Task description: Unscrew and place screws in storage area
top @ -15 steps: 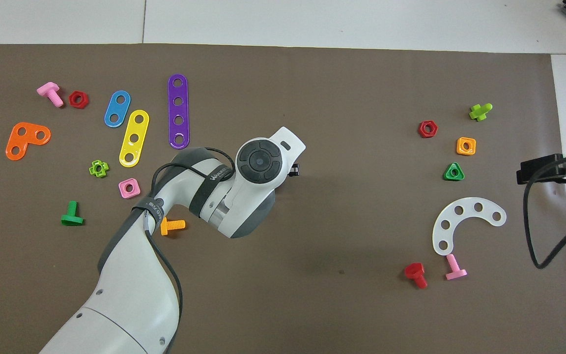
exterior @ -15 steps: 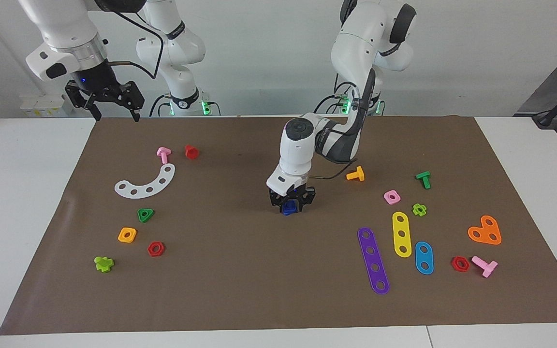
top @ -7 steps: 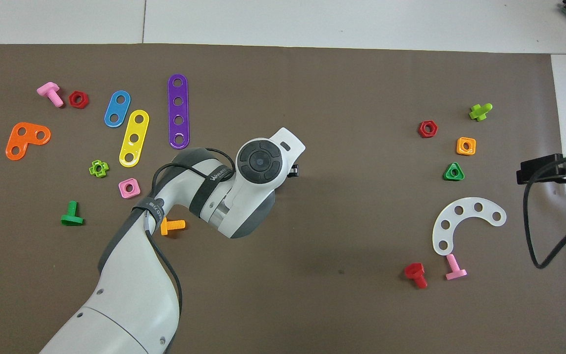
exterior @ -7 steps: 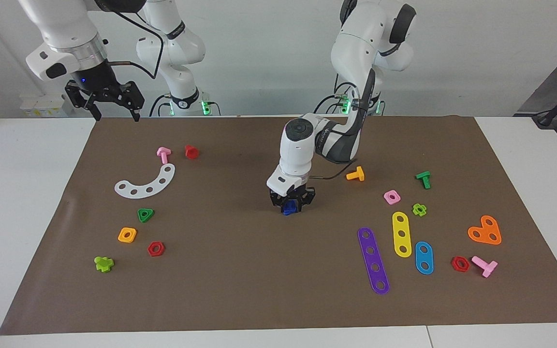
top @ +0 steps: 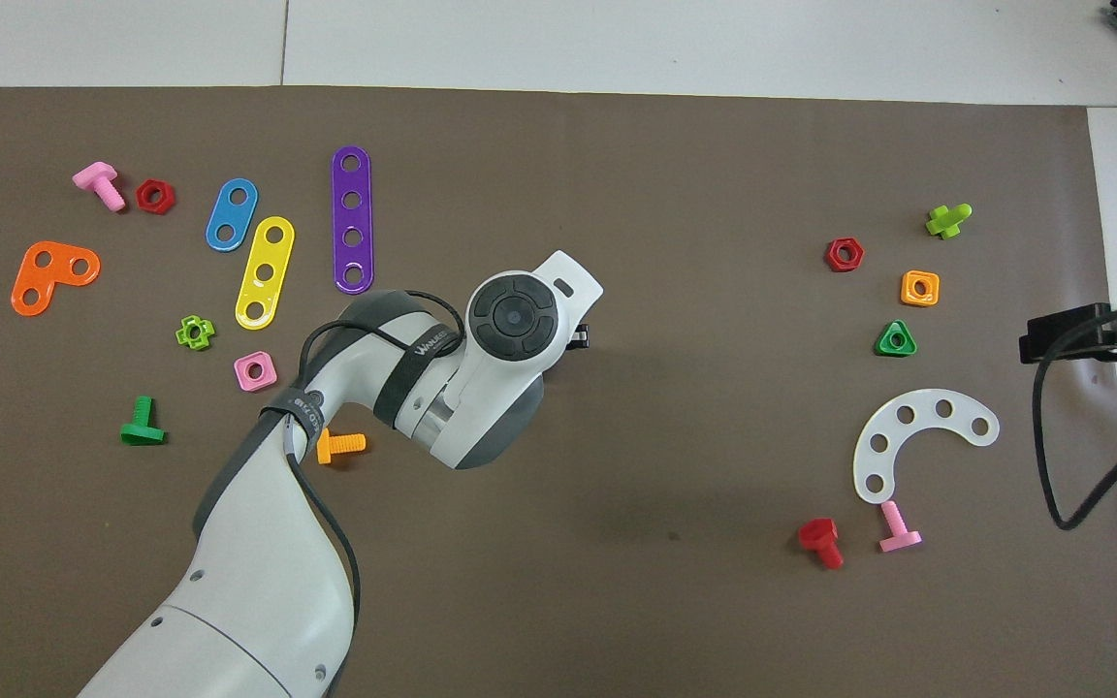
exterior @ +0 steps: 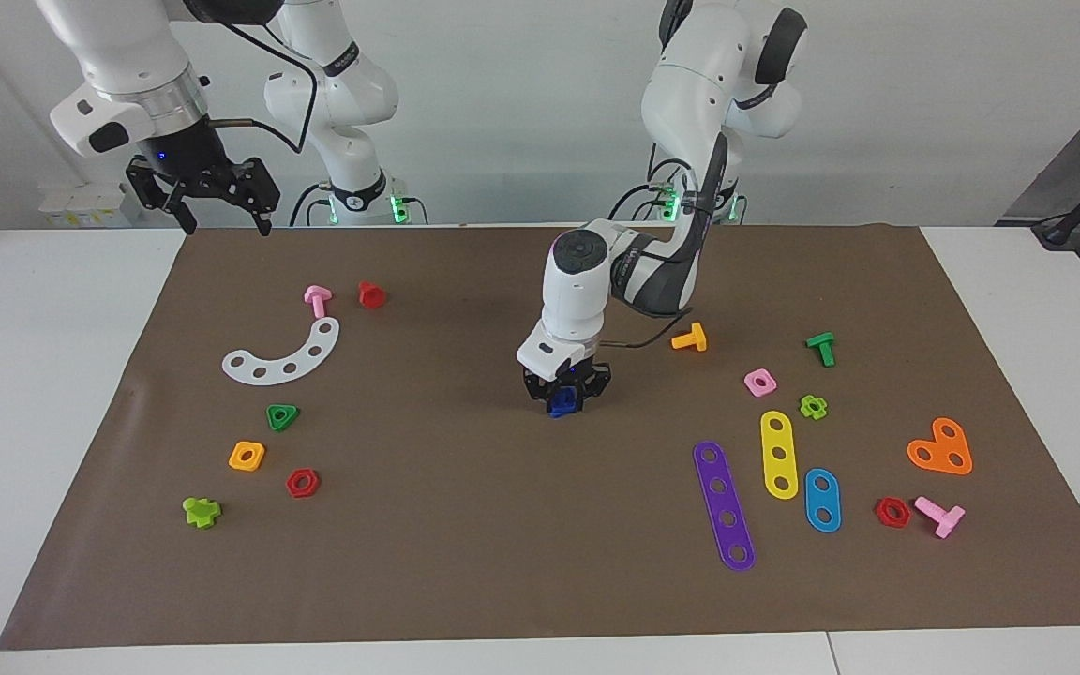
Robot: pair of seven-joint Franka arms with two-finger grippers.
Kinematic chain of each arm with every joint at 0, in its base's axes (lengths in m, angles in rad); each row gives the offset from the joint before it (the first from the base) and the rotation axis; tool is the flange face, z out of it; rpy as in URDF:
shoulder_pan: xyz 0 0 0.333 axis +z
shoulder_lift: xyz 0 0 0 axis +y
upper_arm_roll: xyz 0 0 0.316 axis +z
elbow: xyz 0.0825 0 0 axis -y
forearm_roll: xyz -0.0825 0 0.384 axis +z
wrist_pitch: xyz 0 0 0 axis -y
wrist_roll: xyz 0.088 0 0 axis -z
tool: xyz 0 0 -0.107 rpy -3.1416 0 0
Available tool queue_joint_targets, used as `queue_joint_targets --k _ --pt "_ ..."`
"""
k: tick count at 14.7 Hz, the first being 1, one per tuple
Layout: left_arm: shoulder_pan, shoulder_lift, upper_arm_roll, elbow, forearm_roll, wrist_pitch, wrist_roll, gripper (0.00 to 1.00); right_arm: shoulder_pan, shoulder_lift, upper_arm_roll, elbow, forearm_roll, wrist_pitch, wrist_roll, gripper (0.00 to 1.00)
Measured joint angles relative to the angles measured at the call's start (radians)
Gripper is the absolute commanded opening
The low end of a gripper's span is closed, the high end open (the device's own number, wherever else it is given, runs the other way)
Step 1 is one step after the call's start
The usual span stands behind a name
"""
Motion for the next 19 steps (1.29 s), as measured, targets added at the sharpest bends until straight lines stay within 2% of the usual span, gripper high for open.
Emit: queue_joint_targets --k 2,19 --pt "0.0 0.0 0.0 0.006 0.0 -0.008 0.0 0.49 0.0 0.0 0.0 0.0 0.0 0.0 0.0 1.0" --pt "0.0 0.0 0.0 0.042 0.001 -0.063 0.0 0.51 0.0 0.0 0.0 0.0 0.0 0.0 0.0 1.0"
